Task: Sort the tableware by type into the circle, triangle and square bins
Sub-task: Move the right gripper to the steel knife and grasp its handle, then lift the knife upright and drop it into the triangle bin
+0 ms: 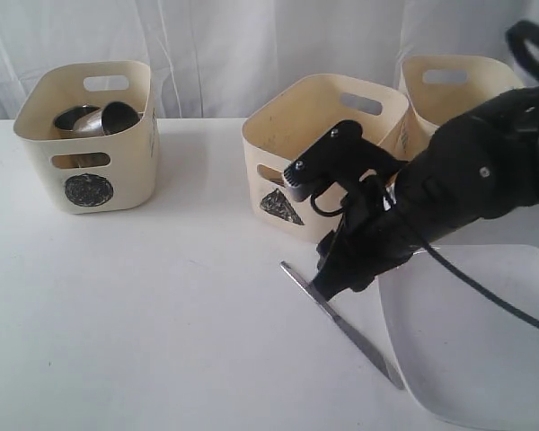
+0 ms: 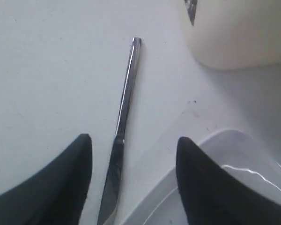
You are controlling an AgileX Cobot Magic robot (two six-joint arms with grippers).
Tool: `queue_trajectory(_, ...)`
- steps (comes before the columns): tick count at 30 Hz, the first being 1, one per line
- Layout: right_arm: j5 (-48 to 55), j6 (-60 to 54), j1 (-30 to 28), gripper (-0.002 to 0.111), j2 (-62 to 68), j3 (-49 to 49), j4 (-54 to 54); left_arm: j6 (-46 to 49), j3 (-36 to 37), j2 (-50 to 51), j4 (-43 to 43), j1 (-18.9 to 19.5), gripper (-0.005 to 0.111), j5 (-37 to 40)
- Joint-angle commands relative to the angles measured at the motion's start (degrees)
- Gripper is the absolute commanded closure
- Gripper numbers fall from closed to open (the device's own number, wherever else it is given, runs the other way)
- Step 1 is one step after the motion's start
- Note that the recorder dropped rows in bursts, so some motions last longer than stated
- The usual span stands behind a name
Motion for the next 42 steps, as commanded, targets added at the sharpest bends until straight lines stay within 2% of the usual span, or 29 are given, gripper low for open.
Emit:
queue_trajectory(1,-2.4,-0.9,0.2,0.055,6.8,-1.4,-0.3,-0.1,0.4,-0.2,-0.1,0.0,0.107,0.2)
queue_trajectory(5,-0.5,-0.7,0.2,0.055,12.6,-5.4,-0.1,-0.1,0.4,-0.2,-0.1,0.0,0.107,0.2)
queue_trajectory(14,11.2,0.7,0.2,0.055,24.9,-19.2,0.5,-0.1,0.4,-0.2,-0.1,0.0,0.107,0.2)
queue_trajectory(22,15.0,2.3,0.0,0.056,32.5,-22.1,1.0,-0.1,0.4,-0.2,-0.1,0.0,0.107,0.2)
queue_trajectory(23,15.5,2.3,0.0,0.061,32.7,-22.1,1.5,-0.1,0.4,-0.2,-0.1,0.0,0.107,0.2)
queue_trajectory(25,17.1,2.3,0.0,0.084,33.0,-22.1,5.1,-0.1,0.4,-0.2,-0.1,0.0,0.107,0.2)
queue_trajectory(28,17.6,2.1,0.0,0.108,33.0,-22.1,10.5,-0.1,0.4,-0.2,-0.1,0.0,0.107,0.2)
queue_trajectory(32,15.5,0.6,0.0,0.108,31.6,-21.4,17.9,-0.1,0.4,-0.2,-0.1,0.0,0.107,0.2)
queue_trajectory(36,7.9,-1.6,0.0,0.108,26.7,-16.9,26.9,-0.1,0.4,-0.2,-0.1,0.0,0.107,0.2)
queue_trajectory(42,2.2,-2.3,0.0,0.108,20.0,-9.9,31.1,-0.1,0.4,-0.2,-0.1,0.0,0.107,0.2)
